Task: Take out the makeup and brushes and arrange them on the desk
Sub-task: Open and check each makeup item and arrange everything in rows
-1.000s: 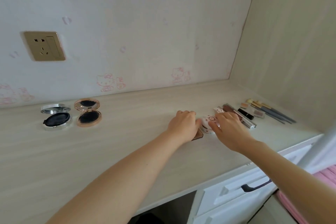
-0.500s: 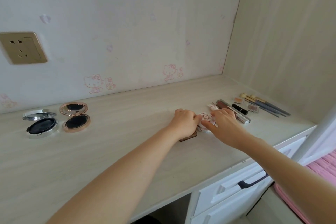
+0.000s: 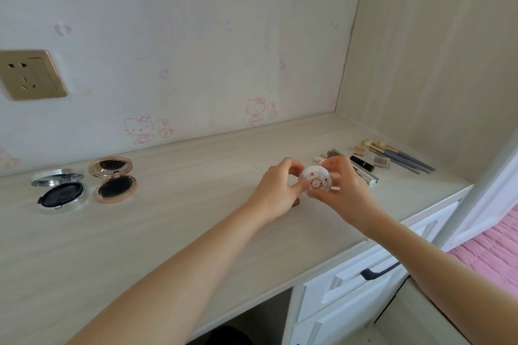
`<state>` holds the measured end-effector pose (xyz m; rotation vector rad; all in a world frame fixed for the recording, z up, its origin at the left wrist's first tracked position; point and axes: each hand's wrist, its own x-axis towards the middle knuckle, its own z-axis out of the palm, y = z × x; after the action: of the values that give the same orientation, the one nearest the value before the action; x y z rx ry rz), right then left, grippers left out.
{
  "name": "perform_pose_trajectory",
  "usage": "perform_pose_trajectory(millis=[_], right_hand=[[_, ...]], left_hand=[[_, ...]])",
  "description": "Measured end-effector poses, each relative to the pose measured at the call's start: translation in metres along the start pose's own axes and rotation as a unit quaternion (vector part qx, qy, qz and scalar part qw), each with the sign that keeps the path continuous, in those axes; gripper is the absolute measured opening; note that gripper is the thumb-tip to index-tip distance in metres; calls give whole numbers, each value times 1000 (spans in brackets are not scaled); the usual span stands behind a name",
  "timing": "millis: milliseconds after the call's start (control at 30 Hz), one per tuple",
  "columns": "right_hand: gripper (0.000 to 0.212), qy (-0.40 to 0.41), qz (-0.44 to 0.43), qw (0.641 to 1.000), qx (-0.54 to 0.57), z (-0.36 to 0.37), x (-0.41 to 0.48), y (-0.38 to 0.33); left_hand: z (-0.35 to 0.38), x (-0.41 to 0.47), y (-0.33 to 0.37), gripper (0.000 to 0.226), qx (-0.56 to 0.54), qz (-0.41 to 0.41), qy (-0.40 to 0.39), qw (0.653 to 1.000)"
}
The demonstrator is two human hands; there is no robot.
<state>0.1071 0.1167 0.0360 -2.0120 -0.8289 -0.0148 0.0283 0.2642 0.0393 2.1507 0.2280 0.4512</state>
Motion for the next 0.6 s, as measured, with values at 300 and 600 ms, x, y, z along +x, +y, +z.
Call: perform_pose_trajectory(millis=[300,600], right_hand=[[65,-55,-106,992,37,21,-8,-65],[59,-132,-141,981,14,77,-17,-118]], left_hand=[[-49,-49,8,34,-213,-61,114,968],[-109,-101,-3,23,-389,-157,108,901]])
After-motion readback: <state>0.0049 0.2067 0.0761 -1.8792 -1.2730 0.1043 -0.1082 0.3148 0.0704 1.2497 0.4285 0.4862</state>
